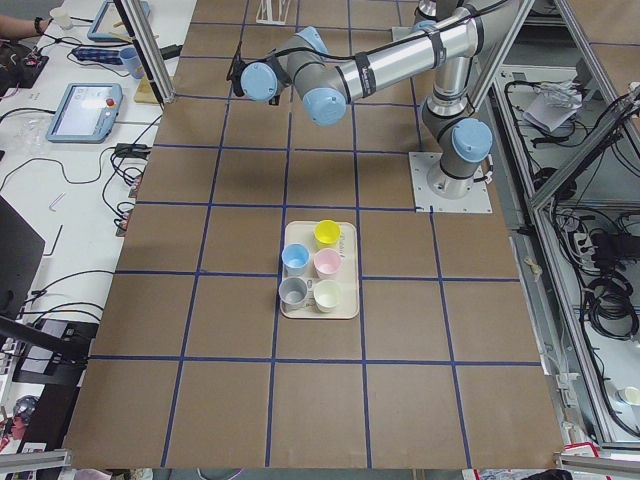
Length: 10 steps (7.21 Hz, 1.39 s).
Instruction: Transfer IKEA cup to right arm and place on rack
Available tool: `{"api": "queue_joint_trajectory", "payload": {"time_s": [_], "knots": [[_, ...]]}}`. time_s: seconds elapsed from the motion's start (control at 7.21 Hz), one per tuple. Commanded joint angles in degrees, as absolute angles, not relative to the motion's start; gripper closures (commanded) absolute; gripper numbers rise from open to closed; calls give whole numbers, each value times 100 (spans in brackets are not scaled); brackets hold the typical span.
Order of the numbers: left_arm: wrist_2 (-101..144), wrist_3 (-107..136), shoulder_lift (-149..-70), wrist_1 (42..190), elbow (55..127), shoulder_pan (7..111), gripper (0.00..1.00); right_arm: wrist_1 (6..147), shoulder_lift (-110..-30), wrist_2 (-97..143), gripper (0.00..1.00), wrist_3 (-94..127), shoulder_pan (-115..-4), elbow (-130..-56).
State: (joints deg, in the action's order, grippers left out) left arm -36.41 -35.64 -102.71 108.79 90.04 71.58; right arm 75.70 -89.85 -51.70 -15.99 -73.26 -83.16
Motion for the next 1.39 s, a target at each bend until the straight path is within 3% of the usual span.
{"api": "queue_joint_trajectory", "payload": {"time_s": [0.0, 0.28, 0.69, 1.25], "knots": [[-2309, -3542, -10266, 11511, 9113, 7714, 100, 6578, -9017, -3470, 0, -2187, -6987, -8367], [-1097, -3516, -10301, 11549, 9455, 8136, 100, 6041, -9192, -2561, 0, -2433, -7048, -8525], [34, -3472, -10248, 11766, 9632, 8656, 100, 5941, -9378, -1348, 0, -3101, -7189, -9419], [727, -3480, -10028, 12155, 9659, 9042, 100, 5968, -9220, -862, 0, -2997, -7181, -9606]]}}
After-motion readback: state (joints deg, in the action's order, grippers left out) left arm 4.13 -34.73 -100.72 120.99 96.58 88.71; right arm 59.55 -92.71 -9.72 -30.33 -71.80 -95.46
